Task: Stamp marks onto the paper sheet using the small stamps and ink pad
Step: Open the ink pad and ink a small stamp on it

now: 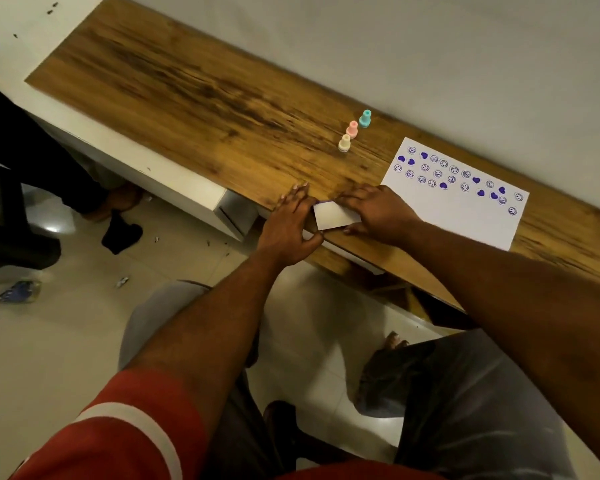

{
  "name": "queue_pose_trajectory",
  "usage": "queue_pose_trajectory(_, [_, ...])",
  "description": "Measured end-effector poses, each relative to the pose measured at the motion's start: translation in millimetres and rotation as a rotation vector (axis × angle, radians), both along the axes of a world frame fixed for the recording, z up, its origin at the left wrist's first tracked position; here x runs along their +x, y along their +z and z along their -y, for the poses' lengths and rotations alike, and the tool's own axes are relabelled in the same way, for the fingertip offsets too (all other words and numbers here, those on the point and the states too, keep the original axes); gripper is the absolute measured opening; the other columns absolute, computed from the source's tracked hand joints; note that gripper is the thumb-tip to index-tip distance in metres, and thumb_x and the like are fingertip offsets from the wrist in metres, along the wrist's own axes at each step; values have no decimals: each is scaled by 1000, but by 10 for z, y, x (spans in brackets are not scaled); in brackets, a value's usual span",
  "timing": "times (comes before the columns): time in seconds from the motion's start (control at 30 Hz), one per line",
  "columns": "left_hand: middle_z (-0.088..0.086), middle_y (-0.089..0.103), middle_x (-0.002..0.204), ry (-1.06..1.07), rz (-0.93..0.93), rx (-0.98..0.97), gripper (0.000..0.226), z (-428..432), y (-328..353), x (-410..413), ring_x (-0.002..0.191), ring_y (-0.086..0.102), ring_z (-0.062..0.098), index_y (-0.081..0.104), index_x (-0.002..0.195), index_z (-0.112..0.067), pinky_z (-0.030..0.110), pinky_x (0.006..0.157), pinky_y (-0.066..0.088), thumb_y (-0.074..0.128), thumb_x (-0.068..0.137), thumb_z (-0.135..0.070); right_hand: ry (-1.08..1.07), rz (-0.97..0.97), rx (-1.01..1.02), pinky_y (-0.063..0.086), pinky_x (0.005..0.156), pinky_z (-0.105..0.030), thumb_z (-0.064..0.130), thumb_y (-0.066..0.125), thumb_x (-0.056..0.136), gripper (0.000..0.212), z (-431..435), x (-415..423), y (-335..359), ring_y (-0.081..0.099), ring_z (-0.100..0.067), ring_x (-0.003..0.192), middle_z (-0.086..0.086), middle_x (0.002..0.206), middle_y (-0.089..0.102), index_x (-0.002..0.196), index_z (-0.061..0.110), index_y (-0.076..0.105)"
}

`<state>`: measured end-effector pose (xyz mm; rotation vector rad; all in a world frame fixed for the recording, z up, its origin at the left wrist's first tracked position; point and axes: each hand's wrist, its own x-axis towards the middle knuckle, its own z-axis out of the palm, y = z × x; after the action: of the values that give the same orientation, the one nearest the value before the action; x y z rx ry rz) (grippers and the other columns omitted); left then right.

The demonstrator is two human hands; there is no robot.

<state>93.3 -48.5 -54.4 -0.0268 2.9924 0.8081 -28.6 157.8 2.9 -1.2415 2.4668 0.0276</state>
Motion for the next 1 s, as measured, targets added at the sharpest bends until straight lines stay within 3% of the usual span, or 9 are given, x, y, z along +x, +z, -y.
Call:
queue_pose_trajectory(0.17, [13, 23, 172, 45, -34, 60, 79, 6, -19, 23, 161, 13, 29, 44, 152, -12, 47, 131, 10, 69, 90, -55, -53, 35, -60, 42, 113, -43, 53, 65, 94, 73, -37, 26, -63, 44, -28, 141, -5, 157, 46, 156, 23, 41])
queue_pose_trajectory(0.37, [14, 26, 171, 59, -47, 93, 74, -13, -18, 20, 161, 13, 31, 49, 145, -11, 49, 130, 13, 72, 88, -53, 10, 29, -40, 41, 112, -43, 51, 64, 96, 72, -22, -11, -83, 44, -32, 139, -10, 156, 41, 155, 18, 40])
queue_pose_trajectory(0.63, [13, 30, 169, 80, -110, 116, 72, -18, -83, 24, 161, 15, 28, 51, 143, -10, 37, 129, 5, 74, 88, -50, 111, 124, 7, 42, 110, -43, 44, 53, 103, 60, 20, -238, 2, 43, -29, 138, -9, 153, 43, 155, 18, 41])
queue_pose_trajectory(0.87, [12, 31, 169, 93, -157, 133, 70, -51, -152, 20, 161, 15, 28, 52, 141, -8, 47, 130, 11, 76, 88, -46, 97, 277, 14, 43, 105, -43, 39, 45, 107, 43, 111, -455, 68, 48, -26, 125, -10, 136, 51, 143, 17, 57])
queue_pose_trajectory(1.0, [12, 30, 169, 103, -180, 149, 79, -65, -180, 28, 160, 18, 28, 46, 149, -6, 51, 129, 15, 76, 89, -47, 65, 340, -7, 43, 90, -34, 33, 44, 109, 36, 223, -600, 118, 56, -25, 113, -7, 122, 62, 135, 14, 61])
